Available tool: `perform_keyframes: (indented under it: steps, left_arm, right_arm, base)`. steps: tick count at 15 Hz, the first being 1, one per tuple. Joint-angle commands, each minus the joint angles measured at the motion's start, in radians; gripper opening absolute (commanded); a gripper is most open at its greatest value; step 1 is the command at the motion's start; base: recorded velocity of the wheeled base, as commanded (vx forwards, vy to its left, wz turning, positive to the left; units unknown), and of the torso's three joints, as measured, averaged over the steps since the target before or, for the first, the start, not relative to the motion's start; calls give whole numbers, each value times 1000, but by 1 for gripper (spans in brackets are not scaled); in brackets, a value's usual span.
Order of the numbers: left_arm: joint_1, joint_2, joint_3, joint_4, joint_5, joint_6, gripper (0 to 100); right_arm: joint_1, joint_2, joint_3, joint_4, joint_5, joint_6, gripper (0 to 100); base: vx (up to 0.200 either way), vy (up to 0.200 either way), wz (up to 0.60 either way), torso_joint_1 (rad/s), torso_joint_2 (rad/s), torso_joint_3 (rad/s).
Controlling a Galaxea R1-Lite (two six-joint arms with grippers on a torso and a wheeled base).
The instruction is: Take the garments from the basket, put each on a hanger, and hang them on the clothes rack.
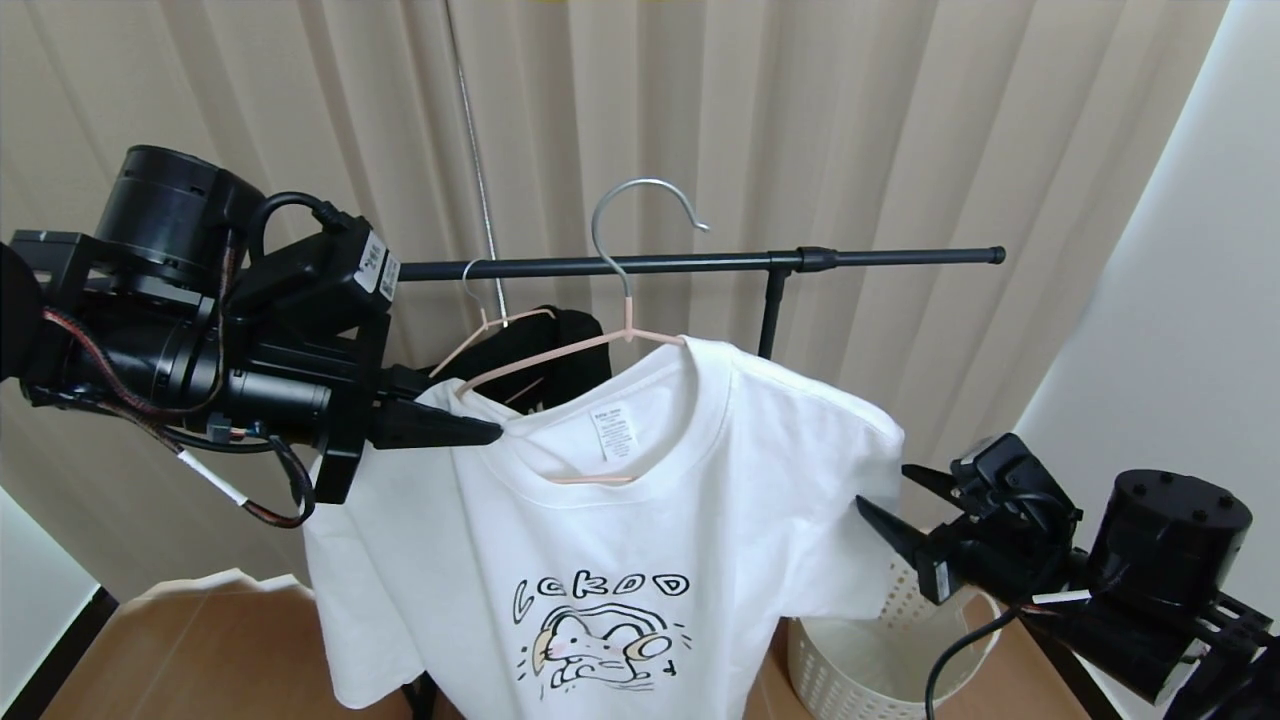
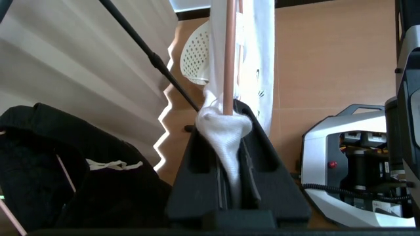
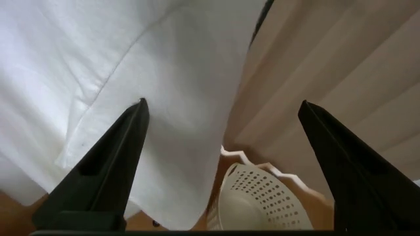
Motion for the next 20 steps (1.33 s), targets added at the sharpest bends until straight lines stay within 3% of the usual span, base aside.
perform_keyframes:
  steps: [1,9,20]
  left_arm:
    - [0,2,0,1,0,0,0]
    - [26,-14,44,-1,-2,1,0]
    - [75,-31,75,-1,-19,3,0]
  right_arm:
    - [-16,24,-4,-8,1,3,0]
    - [-152,-2,-87,-6,2,17,0]
    - [-226,13,-187,73,1,90,0]
  base:
    - [0,0,0,0,0,0]
    - [0,0,0,0,0,0]
    - [0,0,0,0,0,0]
